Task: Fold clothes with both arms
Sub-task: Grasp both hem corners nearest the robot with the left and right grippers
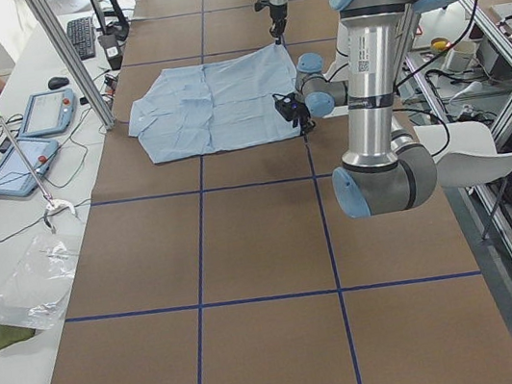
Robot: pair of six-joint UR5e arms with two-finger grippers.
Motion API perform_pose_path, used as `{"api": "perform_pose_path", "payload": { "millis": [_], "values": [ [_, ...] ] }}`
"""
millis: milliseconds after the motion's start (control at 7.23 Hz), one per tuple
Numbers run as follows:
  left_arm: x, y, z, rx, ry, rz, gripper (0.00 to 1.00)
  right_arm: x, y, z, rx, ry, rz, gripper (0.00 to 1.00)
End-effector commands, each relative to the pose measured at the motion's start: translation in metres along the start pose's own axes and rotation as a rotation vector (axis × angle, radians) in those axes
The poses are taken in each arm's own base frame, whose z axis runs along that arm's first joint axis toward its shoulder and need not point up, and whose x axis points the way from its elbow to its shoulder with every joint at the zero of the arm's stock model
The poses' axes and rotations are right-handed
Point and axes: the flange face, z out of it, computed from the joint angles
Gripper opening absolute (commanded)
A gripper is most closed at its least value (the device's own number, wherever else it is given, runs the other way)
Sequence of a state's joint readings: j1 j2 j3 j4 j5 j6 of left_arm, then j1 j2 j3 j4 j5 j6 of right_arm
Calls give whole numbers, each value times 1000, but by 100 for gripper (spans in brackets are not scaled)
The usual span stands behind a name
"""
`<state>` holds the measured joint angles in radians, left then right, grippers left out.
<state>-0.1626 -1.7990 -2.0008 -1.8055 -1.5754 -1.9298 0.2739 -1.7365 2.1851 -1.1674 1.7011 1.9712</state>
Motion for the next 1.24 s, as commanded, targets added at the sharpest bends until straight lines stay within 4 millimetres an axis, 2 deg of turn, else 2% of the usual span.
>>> {"api": "perform_pose_path", "payload": {
  "millis": [0,138,415,553,691,829,968,1106],
  "values": [
    [-1,2,2,-2,-4,3,26,-1,-2,-2,-8,0,5,0],
    [0,3,1,-5,-2,3,0,-1,-4,-3,-13,1,11,0],
    [1,4,-1,-11,1,4,0,-1,-5,-3,-13,1,12,0],
    [4,4,-11,-17,18,4,0,-3,-6,-10,-14,-11,16,0],
    [11,3,-45,-37,69,0,0,-9,-6,-36,-44,-43,23,0],
    [6,0,-88,-92,109,-4,0,-16,-17,-59,-63,-74,52,0],
    [14,-36,-115,-66,155,-48,0,-22,-32,-76,-41,-112,80,0],
    [21,-80,-135,-50,179,-90,0,-31,-46,-93,-14,-159,103,0]
  ]
}}
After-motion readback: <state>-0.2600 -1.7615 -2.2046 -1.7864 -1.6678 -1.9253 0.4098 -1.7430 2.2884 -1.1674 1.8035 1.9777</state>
